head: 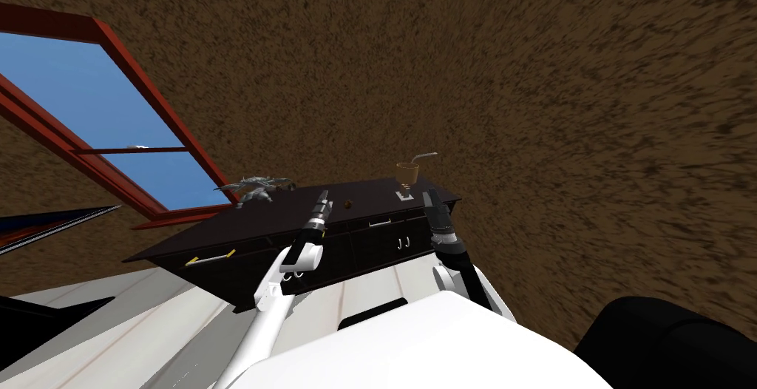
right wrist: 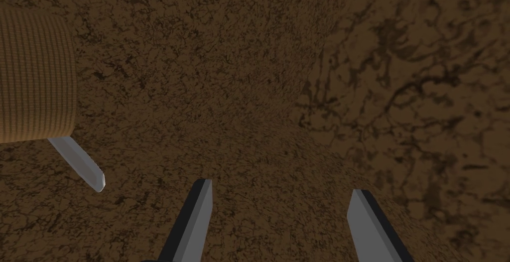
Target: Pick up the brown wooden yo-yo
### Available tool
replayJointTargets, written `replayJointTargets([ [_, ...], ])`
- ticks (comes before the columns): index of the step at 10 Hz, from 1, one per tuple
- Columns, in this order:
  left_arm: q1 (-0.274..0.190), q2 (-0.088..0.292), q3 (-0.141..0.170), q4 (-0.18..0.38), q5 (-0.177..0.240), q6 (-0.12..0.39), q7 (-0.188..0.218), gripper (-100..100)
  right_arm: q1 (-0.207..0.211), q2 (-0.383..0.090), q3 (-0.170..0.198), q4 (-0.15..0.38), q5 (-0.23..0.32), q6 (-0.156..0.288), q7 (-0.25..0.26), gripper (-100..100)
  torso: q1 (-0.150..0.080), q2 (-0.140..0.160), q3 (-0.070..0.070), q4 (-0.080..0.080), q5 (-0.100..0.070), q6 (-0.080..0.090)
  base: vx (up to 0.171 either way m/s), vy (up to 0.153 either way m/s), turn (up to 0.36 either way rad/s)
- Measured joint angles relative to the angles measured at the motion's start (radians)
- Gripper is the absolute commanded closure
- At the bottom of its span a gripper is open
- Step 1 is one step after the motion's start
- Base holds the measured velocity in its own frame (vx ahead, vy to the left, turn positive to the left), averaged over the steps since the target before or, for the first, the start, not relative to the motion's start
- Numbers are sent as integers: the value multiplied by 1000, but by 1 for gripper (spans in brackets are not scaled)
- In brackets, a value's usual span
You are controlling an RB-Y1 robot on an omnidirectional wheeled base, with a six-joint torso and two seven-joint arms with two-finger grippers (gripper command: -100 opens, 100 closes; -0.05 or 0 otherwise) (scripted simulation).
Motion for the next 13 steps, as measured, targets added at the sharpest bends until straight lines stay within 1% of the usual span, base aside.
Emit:
replayJointTargets([
  [1, -24, 1, 2, 21, 2, 31, -7, -100, 0, 0, 0, 0, 0, 0, 0, 0, 0, 0, 0, 0, 0, 0, -28, 36, -22],
  [2, -45, 9, 4, 45, 7, 58, -8, -100, 0, 0, 0, 0, 0, 0, 0, 0, 0, 0, 0, 0, 0, 0, -33, 40, -37],
  [3, -78, 12, 10, 81, 11, 83, -12, -100, 0, 0, 0, 0, 0, 0, 0, 0, 1, 0, 0, 0, 0, 0, -29, 35, -29],
  [5, -139, 7, 16, 146, 12, 138, -25, -100, 0, 0, 0, 0, 0, 0, 0, 0, 0, 0, 0, 0, 0, 0, -28, 31, -36],
  [6, -159, 10, 18, 167, 14, 168, -29, -100, 0, 0, 0, 0, 0, 0, 0, 0, 0, 0, 0, 0, 0, 0, -22, 36, -39],
  [9, -258, 21, 32, 284, 28, 241, -43, -100, 0, 0, 0, 0, 0, 0, 0, 0, 0, -1, 0, 0, 0, 0, -22, 27, -33],
  [10, -279, 18, 36, 306, 28, 266, -49, -100, 0, 0, 0, 0, 0, 0, 0, 0, -1, -1, 0, 0, 0, 0, -8, 8, 4],
  [11, -285, 17, 36, 310, 27, 286, -51, -100, 0, 0, 0, 0, 0, 0, 0, 0, -1, -1, -1, 0, 0, 0, -15, 9, -34],
  [13, -335, 16, 45, 366, 31, 335, -62, -100, 0, 0, 0, 0, 0, 0, 0, 0, -1, -1, -1, 0, 0, 0, -14, 19, -40],
])
